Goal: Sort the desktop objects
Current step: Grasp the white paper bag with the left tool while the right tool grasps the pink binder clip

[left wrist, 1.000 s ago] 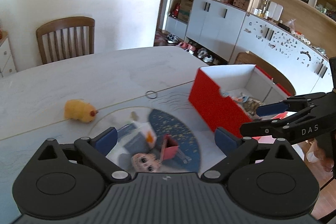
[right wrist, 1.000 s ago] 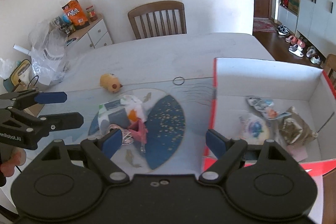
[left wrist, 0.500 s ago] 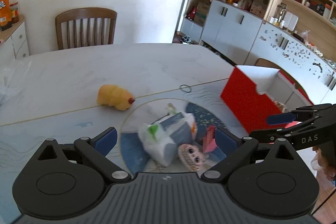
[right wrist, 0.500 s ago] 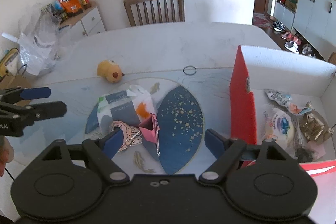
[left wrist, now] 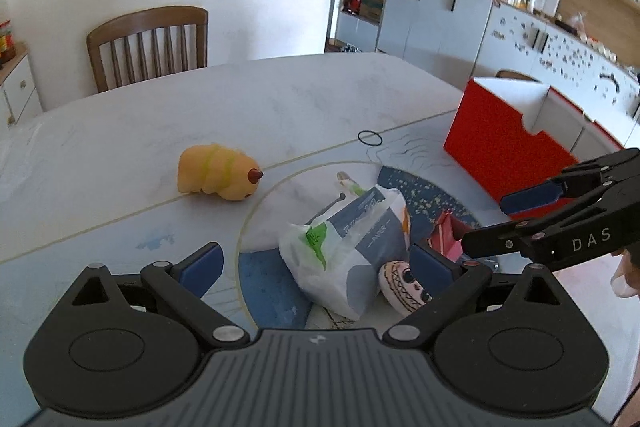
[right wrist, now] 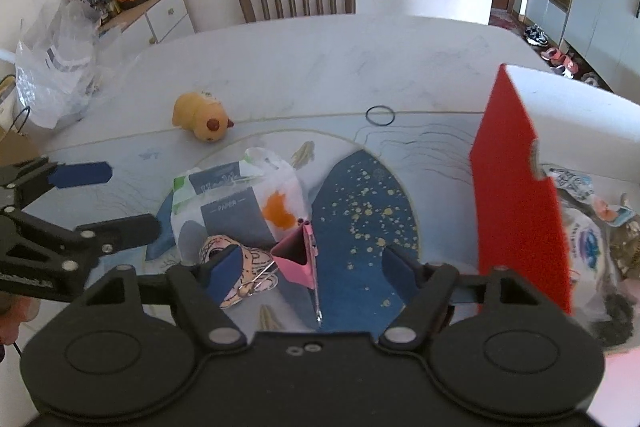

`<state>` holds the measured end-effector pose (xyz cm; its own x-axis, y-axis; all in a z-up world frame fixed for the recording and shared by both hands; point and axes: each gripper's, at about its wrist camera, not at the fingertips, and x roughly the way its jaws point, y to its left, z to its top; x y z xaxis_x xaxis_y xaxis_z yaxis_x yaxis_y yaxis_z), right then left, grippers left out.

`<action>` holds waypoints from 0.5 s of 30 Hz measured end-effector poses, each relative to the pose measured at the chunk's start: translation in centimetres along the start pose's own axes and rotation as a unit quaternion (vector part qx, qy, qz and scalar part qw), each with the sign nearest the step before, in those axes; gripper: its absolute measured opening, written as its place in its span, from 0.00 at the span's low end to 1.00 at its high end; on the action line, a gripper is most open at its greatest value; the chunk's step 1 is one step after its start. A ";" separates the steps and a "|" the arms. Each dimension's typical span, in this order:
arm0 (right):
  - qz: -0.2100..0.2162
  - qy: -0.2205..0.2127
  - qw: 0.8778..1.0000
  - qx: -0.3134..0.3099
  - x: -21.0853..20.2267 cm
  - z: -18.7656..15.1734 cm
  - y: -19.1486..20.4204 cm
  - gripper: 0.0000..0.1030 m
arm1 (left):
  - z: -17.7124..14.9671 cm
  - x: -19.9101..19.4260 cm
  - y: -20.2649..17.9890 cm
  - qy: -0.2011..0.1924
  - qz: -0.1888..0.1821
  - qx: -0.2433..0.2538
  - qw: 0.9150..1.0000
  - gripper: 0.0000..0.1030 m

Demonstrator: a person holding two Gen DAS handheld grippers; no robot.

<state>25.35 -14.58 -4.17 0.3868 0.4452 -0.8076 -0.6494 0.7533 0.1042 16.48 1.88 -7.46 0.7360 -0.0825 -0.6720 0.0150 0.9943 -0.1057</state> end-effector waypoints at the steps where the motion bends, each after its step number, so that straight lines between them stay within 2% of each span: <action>1: 0.001 0.002 1.000 0.001 0.3 0.1 0.1 0.72 | 0.1 0.4 0.1 0.002 -0.001 0.001 1.000 0.97; 6: 0.000 0.006 1.000 0.007 1.4 0.6 0.5 0.69 | 0.4 2.6 0.3 0.015 0.004 0.006 1.000 0.97; 9: -0.007 0.014 1.000 0.005 2.2 0.8 0.7 0.63 | 0.4 3.8 0.7 0.024 0.008 0.003 1.000 0.97; 15: -0.006 0.031 0.999 0.010 3.2 0.8 0.5 0.57 | 0.2 4.9 0.8 0.032 -0.010 0.026 0.999 0.97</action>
<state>26.77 -12.36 -6.27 0.3531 0.4061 -0.8428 -0.6321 0.7677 0.1051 20.24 2.31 -10.65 0.6910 -0.1045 -0.7153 0.0657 0.9945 -0.0818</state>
